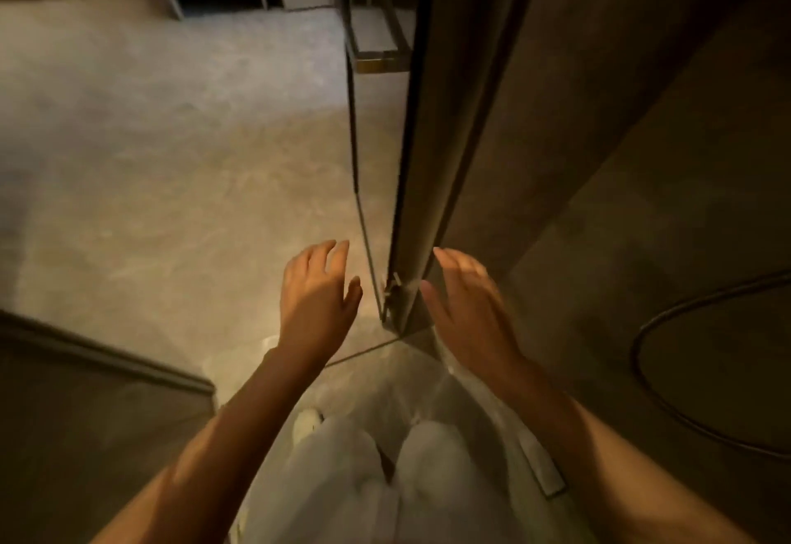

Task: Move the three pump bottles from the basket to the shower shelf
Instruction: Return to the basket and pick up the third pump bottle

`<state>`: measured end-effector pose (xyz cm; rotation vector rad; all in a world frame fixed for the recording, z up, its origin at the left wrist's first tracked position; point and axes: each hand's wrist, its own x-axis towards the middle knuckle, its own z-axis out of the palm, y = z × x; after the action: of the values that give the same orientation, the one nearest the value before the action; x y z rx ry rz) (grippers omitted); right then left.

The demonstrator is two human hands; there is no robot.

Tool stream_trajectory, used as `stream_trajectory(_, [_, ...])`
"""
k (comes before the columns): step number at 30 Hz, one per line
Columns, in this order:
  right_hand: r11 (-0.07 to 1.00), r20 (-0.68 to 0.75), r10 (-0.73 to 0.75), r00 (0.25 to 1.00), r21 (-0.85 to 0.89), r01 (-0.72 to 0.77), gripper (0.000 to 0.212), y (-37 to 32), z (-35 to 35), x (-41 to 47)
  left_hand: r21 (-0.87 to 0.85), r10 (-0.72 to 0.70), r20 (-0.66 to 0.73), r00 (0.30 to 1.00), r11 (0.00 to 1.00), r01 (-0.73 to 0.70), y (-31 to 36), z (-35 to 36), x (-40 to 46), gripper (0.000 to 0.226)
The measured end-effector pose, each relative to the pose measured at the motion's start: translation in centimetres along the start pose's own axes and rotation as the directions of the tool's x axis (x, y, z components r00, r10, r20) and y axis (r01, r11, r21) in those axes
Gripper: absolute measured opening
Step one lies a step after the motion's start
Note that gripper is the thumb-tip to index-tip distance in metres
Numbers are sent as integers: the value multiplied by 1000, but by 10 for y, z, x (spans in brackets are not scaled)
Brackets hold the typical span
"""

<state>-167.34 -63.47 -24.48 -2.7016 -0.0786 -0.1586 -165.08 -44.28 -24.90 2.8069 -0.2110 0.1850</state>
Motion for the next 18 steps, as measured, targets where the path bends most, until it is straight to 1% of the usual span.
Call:
stream_trajectory(2, [1000,73,-19,997,17,18,52,-35,24,20,12,-111,10,994,994,111,-44,-9,0,48])
stream_trajectory(5, [997,113,-73,991,31,70,58,-91,60,55,44,-244,43,969,969,242,-113,-25,4,49])
stream_trajectory(6, [996,126,-85,988,36,81,57,-110,71,68,44,-279,37,959,960,278,-135,-31,6,50])
stream_trajectory(8, [994,135,-102,986,47,96,46,-143,94,91,21,-334,20,942,942,334,-172,-46,12,49])
stream_trajectory(9, [993,138,-108,984,58,101,43,-160,104,102,8,-351,7,936,936,351,-188,-53,18,48])
stream_trajectory(12, [991,177,-116,977,87,102,45,-200,124,126,-1,-369,-23,929,929,369,-219,-69,39,47])
stream_trajectory(15, [989,189,-135,973,92,120,45,-219,136,148,32,-376,-8,927,926,376,-241,-70,62,48])
stream_trajectory(18, [983,194,-174,965,88,160,44,-224,146,181,73,-418,30,908,907,415,-266,-64,85,49])
